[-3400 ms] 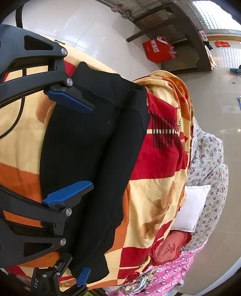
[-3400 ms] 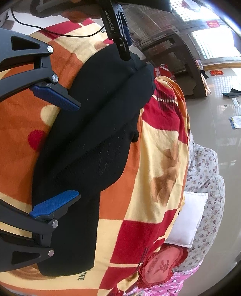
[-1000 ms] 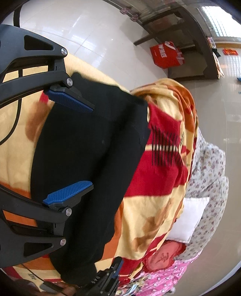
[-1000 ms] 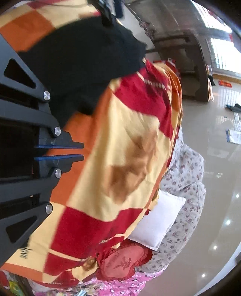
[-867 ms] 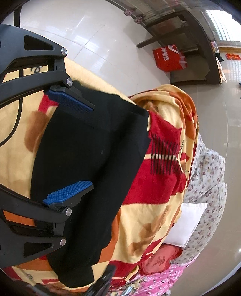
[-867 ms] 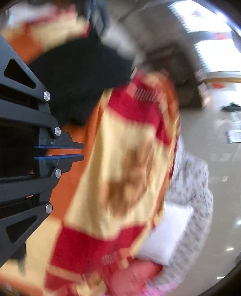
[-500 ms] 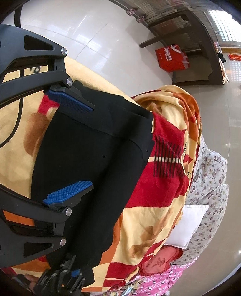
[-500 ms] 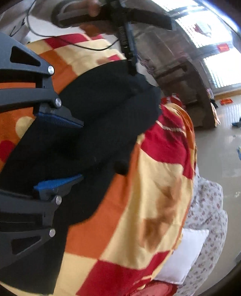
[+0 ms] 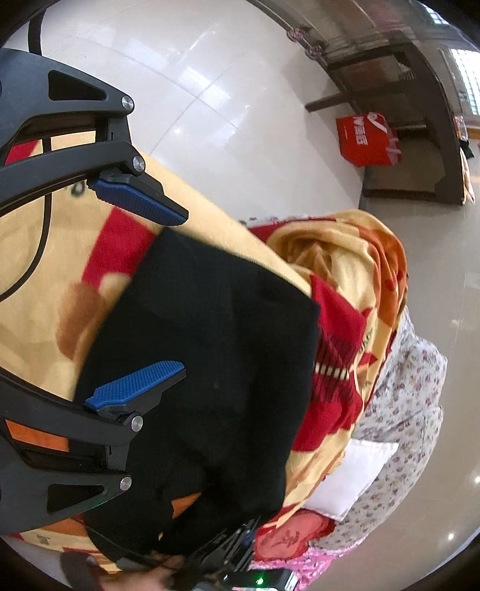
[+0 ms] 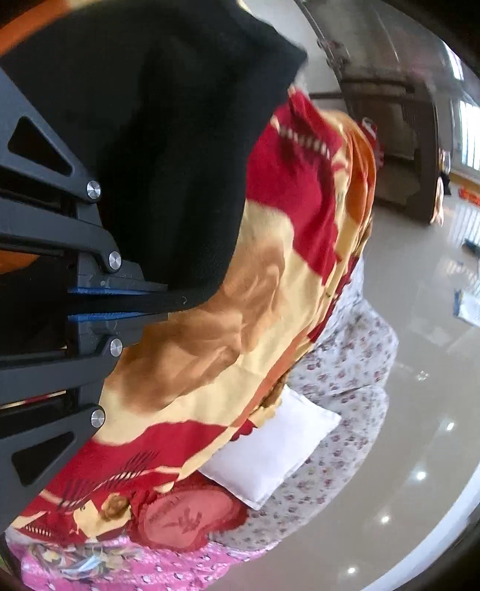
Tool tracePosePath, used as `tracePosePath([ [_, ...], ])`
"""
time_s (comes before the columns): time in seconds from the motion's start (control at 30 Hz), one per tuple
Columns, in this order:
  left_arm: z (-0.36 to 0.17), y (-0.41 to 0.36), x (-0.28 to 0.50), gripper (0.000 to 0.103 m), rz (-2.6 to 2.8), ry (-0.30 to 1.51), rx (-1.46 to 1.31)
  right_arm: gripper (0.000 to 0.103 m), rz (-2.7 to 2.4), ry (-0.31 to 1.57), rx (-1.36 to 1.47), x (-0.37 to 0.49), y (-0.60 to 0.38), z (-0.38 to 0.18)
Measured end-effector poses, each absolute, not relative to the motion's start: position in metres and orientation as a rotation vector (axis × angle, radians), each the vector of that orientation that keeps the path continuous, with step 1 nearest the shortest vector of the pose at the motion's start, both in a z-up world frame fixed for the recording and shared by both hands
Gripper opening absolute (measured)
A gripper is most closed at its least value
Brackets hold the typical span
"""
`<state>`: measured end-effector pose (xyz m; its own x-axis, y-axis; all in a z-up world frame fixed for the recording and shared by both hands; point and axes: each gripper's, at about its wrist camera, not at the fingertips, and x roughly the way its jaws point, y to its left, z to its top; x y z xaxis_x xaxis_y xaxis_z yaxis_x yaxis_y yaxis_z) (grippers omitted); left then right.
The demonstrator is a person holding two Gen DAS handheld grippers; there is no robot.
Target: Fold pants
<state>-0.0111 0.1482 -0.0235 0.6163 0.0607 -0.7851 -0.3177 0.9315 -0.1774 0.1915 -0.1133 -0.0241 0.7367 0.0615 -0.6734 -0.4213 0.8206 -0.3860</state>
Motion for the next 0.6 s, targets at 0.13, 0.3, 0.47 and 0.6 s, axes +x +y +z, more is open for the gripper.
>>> tracePosePath([
  [0.13, -0.033, 0.156, -0.011, 0.076, 0.211, 0.915, -0.356, 0.009, 0.266, 0.699, -0.554, 0.207, -0.103, -0.038],
  [0.3, -0.046, 0.158, -0.007, 0.076, 0.203, 0.95, -0.385, 0.014, 0.349, 0.752, -0.331, 0.187, -0.134, -0.023],
  [0.47, -0.054, 0.151, -0.002, 0.077, 0.158, 0.981, -0.415, 0.04, 0.35, 0.746, -0.132, 0.12, -0.21, 0.0],
  [0.6, -0.054, 0.139, 0.004, 0.077, 0.16, 0.979, -0.38, 0.041, 0.188, 0.793, -0.054, 0.061, -0.282, -0.015],
])
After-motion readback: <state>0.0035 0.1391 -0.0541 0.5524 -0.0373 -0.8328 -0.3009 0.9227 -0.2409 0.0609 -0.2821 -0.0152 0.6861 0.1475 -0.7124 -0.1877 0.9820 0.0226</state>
